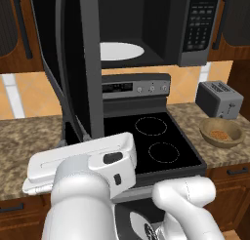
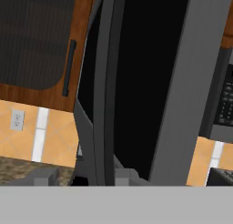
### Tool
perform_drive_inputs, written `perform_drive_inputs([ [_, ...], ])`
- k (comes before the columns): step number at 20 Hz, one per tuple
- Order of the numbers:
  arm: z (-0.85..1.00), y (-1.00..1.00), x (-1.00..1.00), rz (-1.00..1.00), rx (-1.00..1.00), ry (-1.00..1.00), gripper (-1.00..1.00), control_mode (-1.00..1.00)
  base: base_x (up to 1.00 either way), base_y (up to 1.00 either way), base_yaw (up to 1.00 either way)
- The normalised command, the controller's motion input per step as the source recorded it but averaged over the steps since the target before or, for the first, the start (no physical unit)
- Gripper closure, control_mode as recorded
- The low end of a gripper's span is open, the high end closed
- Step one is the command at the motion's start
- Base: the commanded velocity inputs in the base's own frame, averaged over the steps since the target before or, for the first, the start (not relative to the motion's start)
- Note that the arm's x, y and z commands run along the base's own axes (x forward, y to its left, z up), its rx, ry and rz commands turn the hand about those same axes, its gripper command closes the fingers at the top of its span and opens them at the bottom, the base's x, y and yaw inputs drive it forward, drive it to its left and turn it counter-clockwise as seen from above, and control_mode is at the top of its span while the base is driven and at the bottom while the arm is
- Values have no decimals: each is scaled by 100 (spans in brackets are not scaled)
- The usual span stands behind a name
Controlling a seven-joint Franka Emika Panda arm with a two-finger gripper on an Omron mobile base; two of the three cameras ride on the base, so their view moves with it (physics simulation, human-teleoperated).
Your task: Open the microwave, place the bowl with waffle inside the microwave, then close the microwave door and turn it on.
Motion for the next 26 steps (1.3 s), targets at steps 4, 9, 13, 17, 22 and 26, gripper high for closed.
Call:
perform_drive_inputs([
  [4,-1,-100,-100,0,-11,-40,-100,-100,0,0,0],
  [9,0,-100,-100,0,-9,-33,-100,-100,0,0,0],
  [13,-2,-56,-100,0,-20,-37,-100,-100,0,0,0],
  [17,-11,-1,-100,0,-34,-44,-100,-100,0,0,0],
  [22,-8,0,-100,0,-46,-56,-100,-100,0,0,0],
  [26,-26,15,-100,0,-56,-65,-100,-100,0,0,0],
])
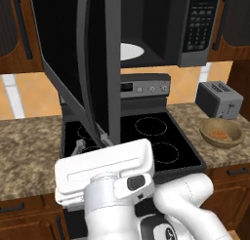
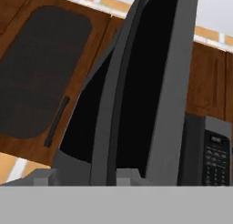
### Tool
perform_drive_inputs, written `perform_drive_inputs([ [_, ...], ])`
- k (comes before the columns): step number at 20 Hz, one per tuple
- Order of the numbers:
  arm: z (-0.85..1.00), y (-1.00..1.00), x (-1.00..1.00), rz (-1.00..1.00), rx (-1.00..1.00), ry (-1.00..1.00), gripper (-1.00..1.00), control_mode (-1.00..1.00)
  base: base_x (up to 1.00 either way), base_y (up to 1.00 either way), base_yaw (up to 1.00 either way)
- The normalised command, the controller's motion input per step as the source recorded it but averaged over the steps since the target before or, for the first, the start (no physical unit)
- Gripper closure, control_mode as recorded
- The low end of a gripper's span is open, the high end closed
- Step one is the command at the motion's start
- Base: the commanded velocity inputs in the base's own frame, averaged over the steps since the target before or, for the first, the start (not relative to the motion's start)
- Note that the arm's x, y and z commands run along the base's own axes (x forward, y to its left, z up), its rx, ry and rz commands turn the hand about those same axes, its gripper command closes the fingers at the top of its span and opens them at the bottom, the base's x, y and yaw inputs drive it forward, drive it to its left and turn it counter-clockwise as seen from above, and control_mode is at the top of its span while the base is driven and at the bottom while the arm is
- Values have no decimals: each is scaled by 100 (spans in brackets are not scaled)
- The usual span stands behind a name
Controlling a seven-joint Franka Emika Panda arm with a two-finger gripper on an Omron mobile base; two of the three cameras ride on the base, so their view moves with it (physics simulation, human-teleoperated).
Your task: Open the microwave, place the bowl with waffle inside the microwave, then close the microwave door and turn it on.
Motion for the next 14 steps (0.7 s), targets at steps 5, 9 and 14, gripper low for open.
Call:
perform_drive_inputs([
  [5,-59,56,-100,-4,-71,-63,-100,-100,0,0,0],
  [9,-93,22,-100,-17,-47,-88,-100,-100,0,0,0],
  [14,-100,0,-100,-1,-41,-91,-100,-100,0,0,0],
])
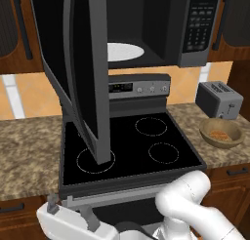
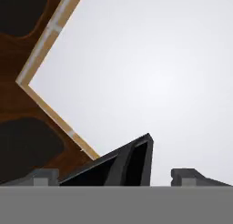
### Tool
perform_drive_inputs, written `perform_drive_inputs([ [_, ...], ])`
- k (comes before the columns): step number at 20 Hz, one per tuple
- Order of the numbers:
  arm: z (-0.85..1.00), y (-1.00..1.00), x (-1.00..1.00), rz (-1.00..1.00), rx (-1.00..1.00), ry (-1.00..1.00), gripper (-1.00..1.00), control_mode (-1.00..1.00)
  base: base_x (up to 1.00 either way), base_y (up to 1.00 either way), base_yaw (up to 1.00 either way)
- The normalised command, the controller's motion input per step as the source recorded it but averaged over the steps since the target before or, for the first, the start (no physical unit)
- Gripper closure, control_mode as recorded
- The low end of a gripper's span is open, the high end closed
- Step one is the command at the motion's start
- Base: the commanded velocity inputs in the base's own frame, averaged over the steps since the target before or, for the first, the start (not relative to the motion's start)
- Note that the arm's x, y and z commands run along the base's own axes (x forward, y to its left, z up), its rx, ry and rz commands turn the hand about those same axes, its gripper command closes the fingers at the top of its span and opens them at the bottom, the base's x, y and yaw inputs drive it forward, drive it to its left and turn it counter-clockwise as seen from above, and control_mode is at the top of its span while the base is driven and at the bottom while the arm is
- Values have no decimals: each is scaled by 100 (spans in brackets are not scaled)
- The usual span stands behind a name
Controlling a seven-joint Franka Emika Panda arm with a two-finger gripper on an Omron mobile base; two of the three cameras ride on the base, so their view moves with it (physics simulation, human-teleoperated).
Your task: Open the microwave, place the bowl with waffle inside the microwave, then close the microwave door and turn it on.
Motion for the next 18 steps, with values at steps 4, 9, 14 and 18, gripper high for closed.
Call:
perform_drive_inputs([
  [4,-89,-42,-100,0,-22,-75,-100,-100,0,0,0],
  [9,-4,-100,-69,-2,15,4,-100,-100,0,0,0],
  [14,54,-100,-46,3,18,38,-100,-100,0,0,0],
  [18,74,-100,-49,7,22,42,-100,-100,0,0,0],
])
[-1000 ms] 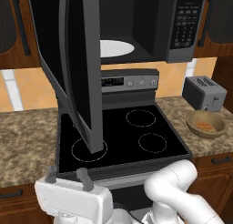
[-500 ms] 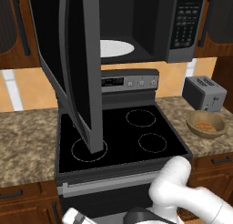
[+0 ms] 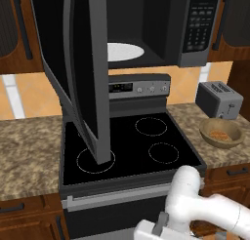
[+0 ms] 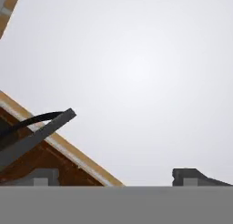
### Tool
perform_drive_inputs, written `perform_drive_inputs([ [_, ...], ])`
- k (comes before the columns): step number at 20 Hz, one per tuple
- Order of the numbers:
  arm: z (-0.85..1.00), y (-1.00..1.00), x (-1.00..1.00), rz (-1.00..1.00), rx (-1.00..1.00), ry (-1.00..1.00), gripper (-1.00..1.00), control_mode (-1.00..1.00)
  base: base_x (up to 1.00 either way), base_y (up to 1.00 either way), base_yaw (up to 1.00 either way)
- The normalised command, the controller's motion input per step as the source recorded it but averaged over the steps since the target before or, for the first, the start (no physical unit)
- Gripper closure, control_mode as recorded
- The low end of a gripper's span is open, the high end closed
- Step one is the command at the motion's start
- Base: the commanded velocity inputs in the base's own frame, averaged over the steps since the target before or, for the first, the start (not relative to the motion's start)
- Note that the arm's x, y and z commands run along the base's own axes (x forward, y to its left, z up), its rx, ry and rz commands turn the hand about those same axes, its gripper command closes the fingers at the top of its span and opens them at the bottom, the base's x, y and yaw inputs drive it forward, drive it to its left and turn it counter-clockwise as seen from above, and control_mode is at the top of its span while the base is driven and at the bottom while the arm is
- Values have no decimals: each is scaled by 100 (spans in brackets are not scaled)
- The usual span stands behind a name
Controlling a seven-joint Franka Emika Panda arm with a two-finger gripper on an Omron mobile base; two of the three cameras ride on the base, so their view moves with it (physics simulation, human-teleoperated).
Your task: Open the microwave, place the bowl with waffle inside the microwave, then close the microwave door and turn it on.
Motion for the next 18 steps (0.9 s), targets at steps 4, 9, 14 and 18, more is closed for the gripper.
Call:
perform_drive_inputs([
  [4,92,-100,-42,12,28,44,-100,-100,0,0,0],
  [9,100,-99,-5,12,19,59,-100,-100,0,0,0],
  [14,78,-83,5,15,0,75,-100,-100,0,0,0],
  [18,22,-34,26,30,-12,87,-100,-100,0,0,0],
])
